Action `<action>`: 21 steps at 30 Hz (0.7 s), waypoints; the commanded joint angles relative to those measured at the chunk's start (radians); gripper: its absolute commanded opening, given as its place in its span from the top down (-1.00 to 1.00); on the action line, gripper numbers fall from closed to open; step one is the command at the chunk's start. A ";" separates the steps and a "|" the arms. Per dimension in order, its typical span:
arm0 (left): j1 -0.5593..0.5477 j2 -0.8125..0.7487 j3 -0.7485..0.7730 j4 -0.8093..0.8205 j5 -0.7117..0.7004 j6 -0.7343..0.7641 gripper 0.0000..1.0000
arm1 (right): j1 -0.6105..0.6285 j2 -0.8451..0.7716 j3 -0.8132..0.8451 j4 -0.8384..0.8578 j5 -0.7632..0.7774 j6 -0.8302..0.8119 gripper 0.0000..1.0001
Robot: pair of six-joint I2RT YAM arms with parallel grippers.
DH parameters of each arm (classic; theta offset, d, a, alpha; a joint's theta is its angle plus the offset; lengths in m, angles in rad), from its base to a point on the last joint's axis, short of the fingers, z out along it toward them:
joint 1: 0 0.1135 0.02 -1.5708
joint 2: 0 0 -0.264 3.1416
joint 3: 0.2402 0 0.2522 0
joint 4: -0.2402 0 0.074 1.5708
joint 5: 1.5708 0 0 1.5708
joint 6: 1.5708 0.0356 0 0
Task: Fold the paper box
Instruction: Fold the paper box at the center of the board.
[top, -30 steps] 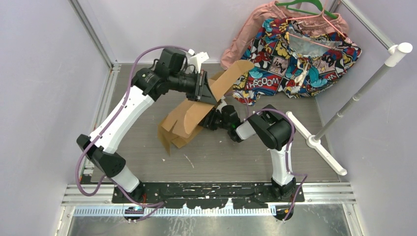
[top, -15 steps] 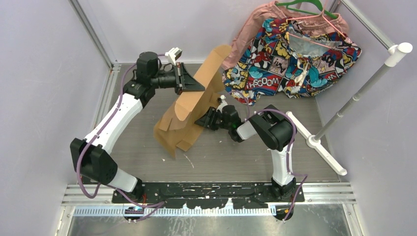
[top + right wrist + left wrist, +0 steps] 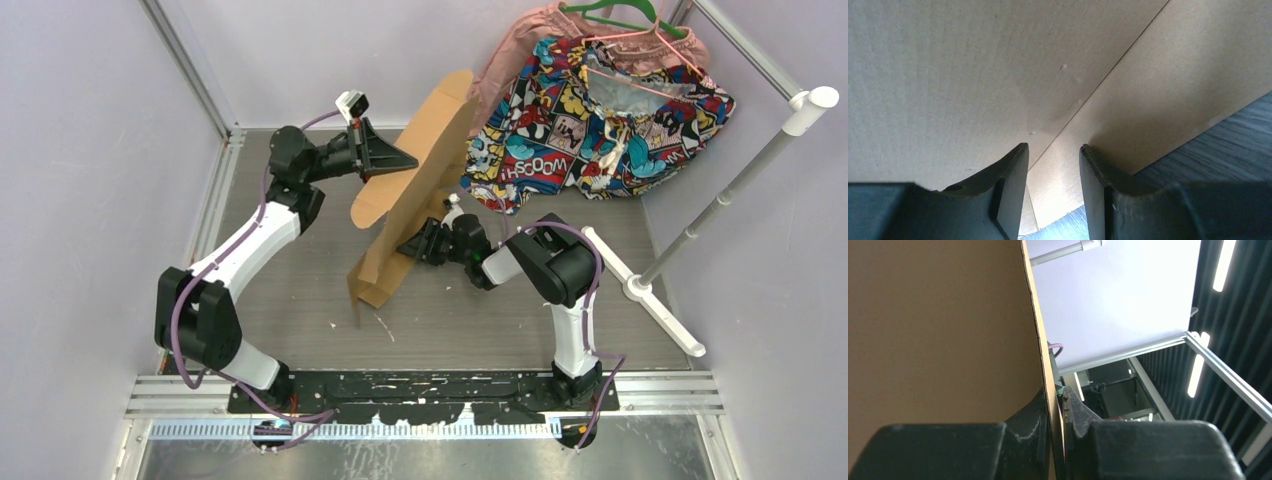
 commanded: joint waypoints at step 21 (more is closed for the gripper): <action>-0.006 -0.101 -0.019 -0.322 0.033 0.335 0.81 | -0.016 -0.053 -0.078 -0.353 0.082 -0.091 0.02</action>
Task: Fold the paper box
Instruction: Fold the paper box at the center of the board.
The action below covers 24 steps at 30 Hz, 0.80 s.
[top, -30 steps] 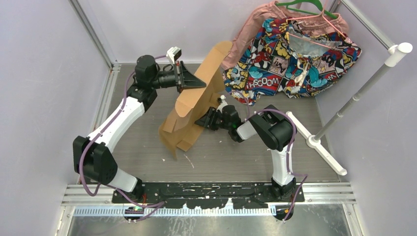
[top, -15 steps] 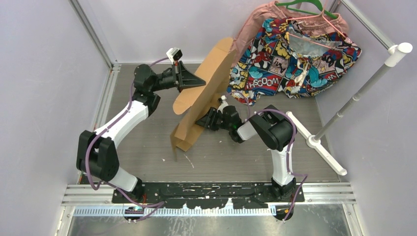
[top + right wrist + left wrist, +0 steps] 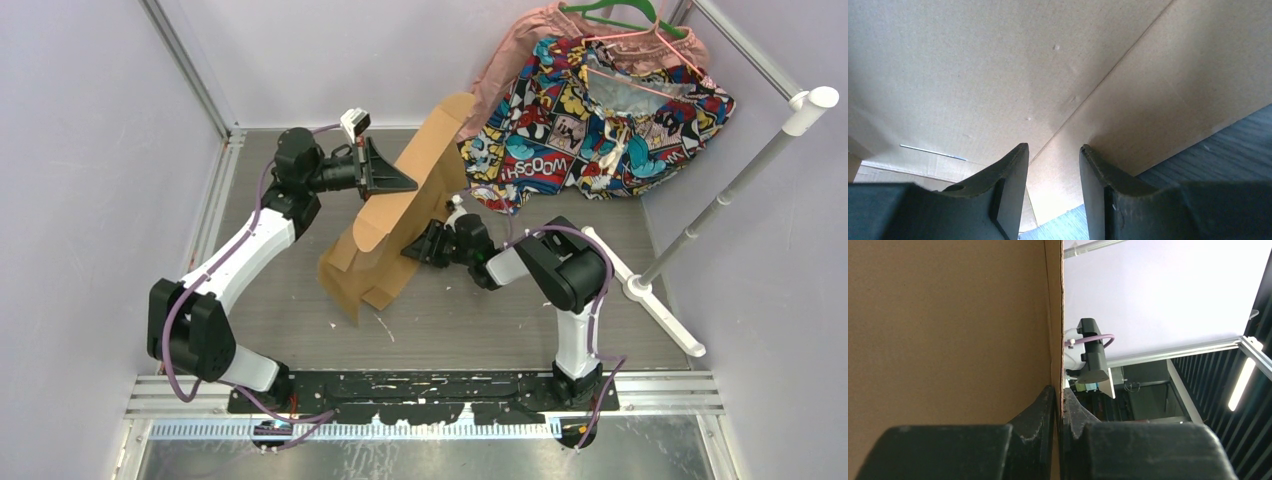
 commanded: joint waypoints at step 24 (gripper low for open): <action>-0.245 -0.013 0.183 -0.344 -0.130 0.272 0.80 | -0.015 -0.057 -0.093 -0.247 0.071 -0.059 -0.06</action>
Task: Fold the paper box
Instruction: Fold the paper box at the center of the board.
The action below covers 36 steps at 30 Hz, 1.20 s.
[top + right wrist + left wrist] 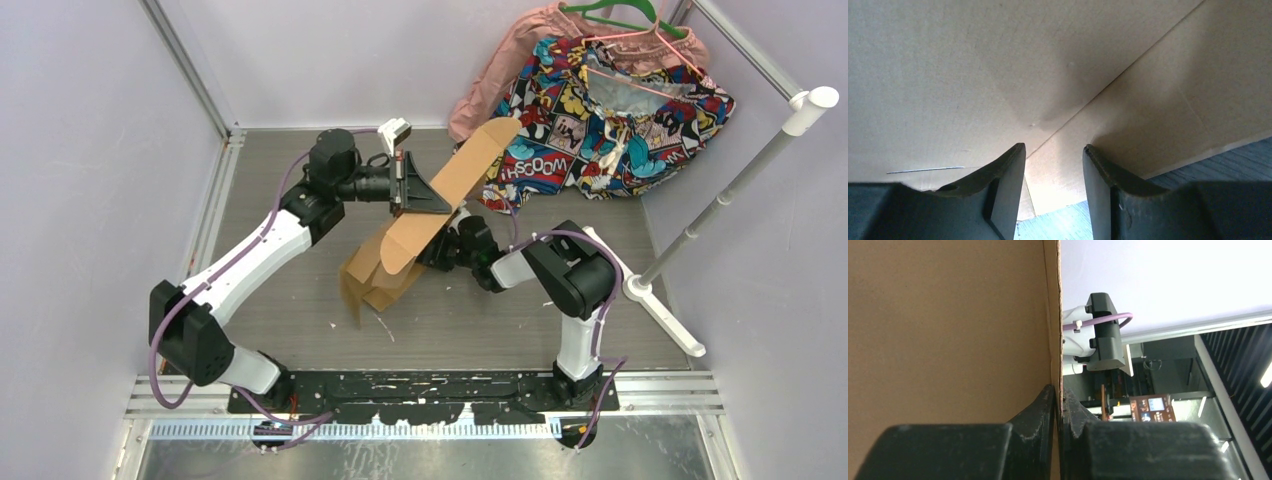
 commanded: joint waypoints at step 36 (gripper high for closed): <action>-0.234 -0.004 0.148 -0.420 -0.250 0.288 0.82 | -0.065 0.151 -0.142 0.117 0.030 0.135 0.13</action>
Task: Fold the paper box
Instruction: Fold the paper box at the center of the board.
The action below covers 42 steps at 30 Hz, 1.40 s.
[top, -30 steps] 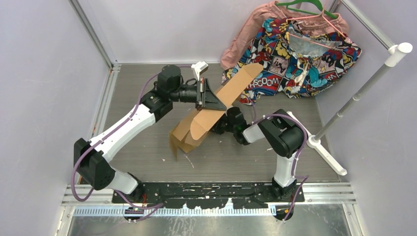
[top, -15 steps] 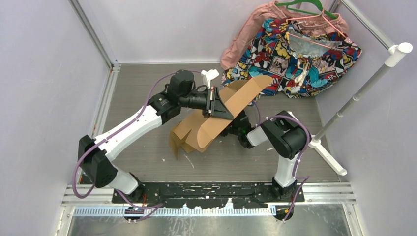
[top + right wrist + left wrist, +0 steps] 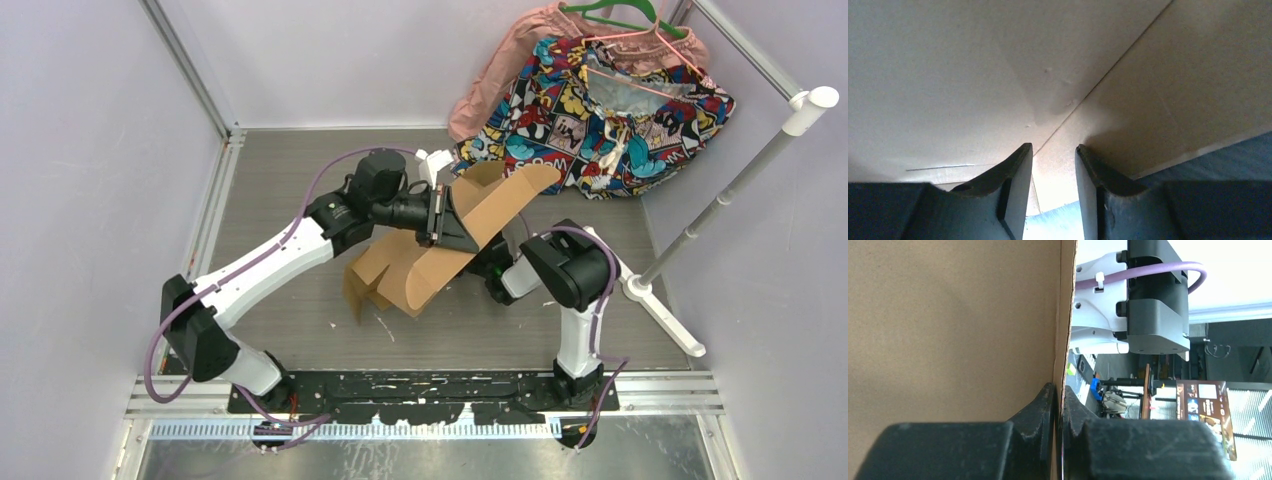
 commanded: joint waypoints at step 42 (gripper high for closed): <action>0.116 -0.132 0.031 -0.311 -0.120 0.207 0.83 | 0.066 0.092 0.188 -0.292 0.117 -0.052 -0.01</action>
